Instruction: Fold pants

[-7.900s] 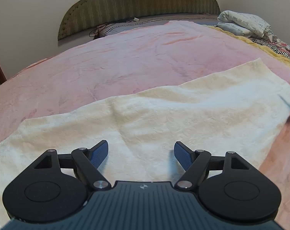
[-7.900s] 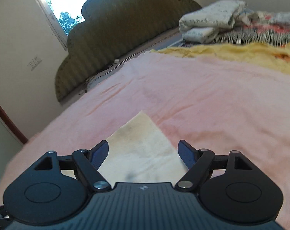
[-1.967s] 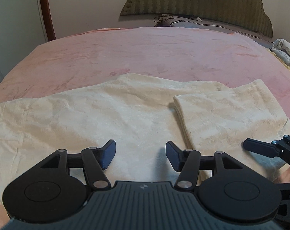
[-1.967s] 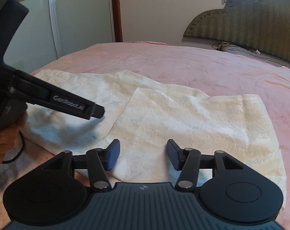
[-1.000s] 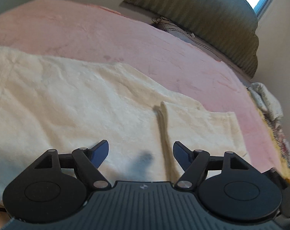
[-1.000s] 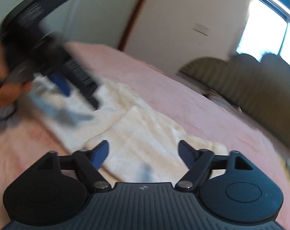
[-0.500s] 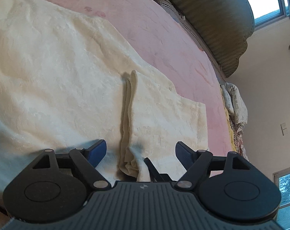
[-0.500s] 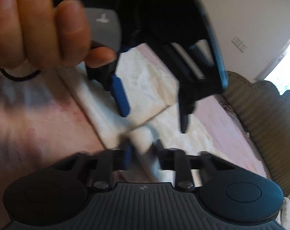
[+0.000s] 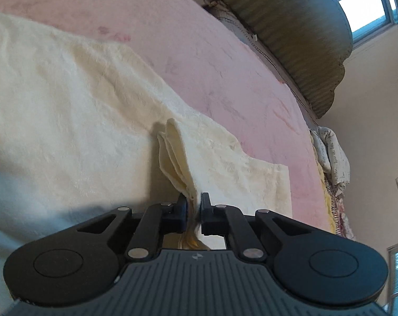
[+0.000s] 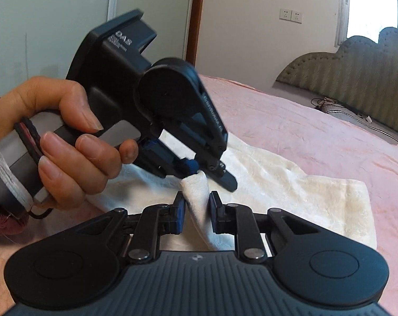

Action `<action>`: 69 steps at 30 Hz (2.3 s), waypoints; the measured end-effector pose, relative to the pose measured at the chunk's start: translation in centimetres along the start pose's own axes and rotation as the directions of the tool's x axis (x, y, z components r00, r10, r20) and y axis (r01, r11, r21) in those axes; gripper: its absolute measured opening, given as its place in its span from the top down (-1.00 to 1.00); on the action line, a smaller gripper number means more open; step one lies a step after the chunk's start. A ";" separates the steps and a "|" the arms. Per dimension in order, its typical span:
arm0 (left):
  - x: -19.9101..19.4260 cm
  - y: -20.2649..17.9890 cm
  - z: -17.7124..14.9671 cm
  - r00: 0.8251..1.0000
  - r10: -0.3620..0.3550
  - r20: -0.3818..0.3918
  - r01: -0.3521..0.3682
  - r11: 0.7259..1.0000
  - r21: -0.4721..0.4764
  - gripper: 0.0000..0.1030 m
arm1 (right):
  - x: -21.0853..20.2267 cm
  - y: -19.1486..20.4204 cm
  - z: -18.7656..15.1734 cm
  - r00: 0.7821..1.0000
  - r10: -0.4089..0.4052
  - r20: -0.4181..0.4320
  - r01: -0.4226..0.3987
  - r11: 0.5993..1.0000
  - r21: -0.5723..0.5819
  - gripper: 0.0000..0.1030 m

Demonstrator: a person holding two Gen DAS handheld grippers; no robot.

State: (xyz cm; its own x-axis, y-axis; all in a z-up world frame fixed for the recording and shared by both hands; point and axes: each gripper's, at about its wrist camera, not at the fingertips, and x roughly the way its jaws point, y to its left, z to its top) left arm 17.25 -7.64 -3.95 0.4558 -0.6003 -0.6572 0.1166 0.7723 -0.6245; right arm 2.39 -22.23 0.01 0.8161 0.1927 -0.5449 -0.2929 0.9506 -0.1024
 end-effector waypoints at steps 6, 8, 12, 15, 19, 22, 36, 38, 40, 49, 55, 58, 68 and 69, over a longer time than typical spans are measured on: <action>0.8 -1.3 -0.6 0.993 0.120 0.024 -0.122 0.983 0.135 0.82 | 2.0 0.2 0.3 1.000 0.019 -0.009 -0.019 1.000 -0.008 0.63; 0.9 -1.2 -0.9 0.992 0.124 0.029 -0.127 0.982 0.139 0.76 | 2.9 0.1 0.0 0.999 0.026 -0.045 -0.025 1.000 0.008 0.61; 0.4 -1.3 -1.0 0.989 0.144 0.031 -0.147 0.974 0.171 0.52 | 1.5 -0.1 0.4 0.994 0.076 -0.085 -0.077 0.997 -0.012 0.40; 0.2 -1.3 -1.2 0.988 0.150 0.041 -0.155 0.969 0.194 0.47 | -0.6 -2.6 0.8 0.988 0.156 -0.019 -0.154 0.982 0.106 0.40; 0.1 -2.2 -1.7 0.982 0.175 0.065 -0.186 0.952 0.242 0.43 | 0.0 -6.2 0.2 0.997 0.074 -0.006 -0.070 0.964 0.257 0.40; -0.4 -2.6 -2.0 0.977 0.198 0.083 -0.213 0.936 0.280 0.28 | 2.3 -6.3 -1.1 0.992 0.015 -0.122 0.016 0.968 0.250 0.41; -2.4 -2.4 -2.9 0.951 0.269 0.153 -0.307 0.885 0.350 -0.16 | 1.5 -4.6 -1.3 0.993 -0.089 -0.072 0.102 0.971 0.215 0.33; -3.0 -2.2 -3.0 0.944 0.283 0.170 -0.326 0.876 0.355 -0.20 | 2.0 -4.4 -1.2 0.992 -0.088 -0.094 0.106 0.972 0.208 0.10; -3.5 -1.9 -3.2 0.934 0.304 0.188 -0.353 0.864 0.359 -0.23 | 2.5 -4.2 -1.5 0.988 -0.098 -0.116 0.118 0.976 0.183 -0.01; -8.3 0.8 -4.1 0.870 0.390 0.301 -0.485 0.783 0.389 -0.43 | 2.7 -2.5 -0.3 0.989 -0.095 -0.109 0.114 0.978 0.178 -0.04; -10.5 4.1 -4.9 0.864 0.427 0.268 -0.504 0.743 0.440 -0.46 | 2.6 -0.9 2.1 0.993 -0.101 -0.058 0.109 0.979 0.174 -0.17; -13.9 5.8 -4.9 0.854 0.416 0.311 -0.509 0.791 0.339 -0.46 | 3.0 2.7 4.2 1.000 -0.023 -0.017 0.023 0.999 0.027 -0.17; -24.8 15.4 -3.7 0.810 0.497 0.311 -0.489 0.866 -0.108 -0.48 | 7.1 17.7 5.8 0.983 0.181 -0.034 -0.174 0.853 -0.492 -0.17; -25.3 16.4 -3.5 0.826 0.481 0.294 -0.456 0.877 -0.155 -0.48 | 7.6 18.7 5.7 0.982 0.181 -0.043 -0.177 0.837 -0.518 -0.17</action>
State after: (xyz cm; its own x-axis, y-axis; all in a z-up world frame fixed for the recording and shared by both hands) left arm 4.53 19.43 0.94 0.6921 -0.0627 -0.7190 -0.2422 0.9183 -0.3132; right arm 5.94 -1.56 -1.28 0.7271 0.3512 -0.5899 -0.6478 0.6355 -0.4201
